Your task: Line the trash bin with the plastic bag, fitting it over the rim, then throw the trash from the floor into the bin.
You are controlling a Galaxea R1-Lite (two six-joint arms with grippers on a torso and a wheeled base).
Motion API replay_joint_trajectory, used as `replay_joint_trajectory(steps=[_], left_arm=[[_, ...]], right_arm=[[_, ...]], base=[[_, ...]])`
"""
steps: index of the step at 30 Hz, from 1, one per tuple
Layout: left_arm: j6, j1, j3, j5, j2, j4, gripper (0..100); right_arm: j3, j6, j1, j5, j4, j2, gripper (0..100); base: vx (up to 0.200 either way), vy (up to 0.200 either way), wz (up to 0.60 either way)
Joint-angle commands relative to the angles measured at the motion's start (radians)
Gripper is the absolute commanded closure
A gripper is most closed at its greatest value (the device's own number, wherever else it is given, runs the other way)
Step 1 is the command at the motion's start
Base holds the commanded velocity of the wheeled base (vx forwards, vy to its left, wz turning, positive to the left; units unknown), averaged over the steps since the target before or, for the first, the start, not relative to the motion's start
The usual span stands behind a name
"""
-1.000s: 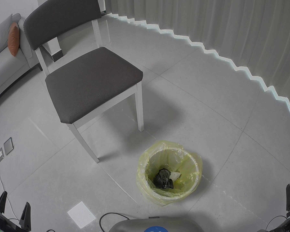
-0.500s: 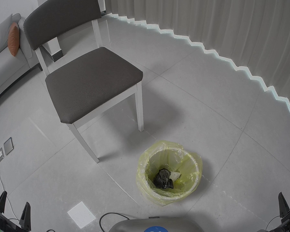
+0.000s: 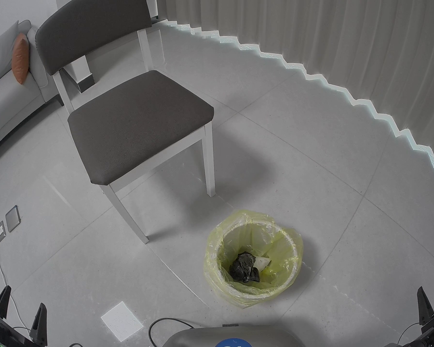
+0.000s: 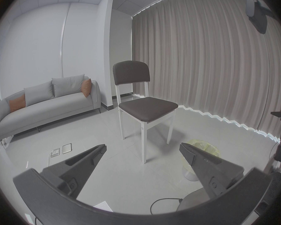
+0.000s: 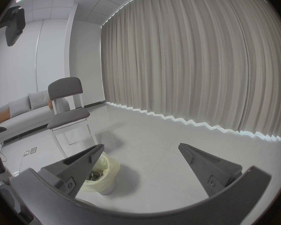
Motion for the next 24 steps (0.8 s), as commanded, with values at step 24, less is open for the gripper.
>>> replay_joint_trajectory(steps=[24], left_arm=[[0.001,0.000,0.012,-0.001,-0.015,-0.001,0]], right_arm=[[0.017,-0.001,0.000,0.002,0.000,-0.009,0]], base=[[0.000,0.000,0.00]])
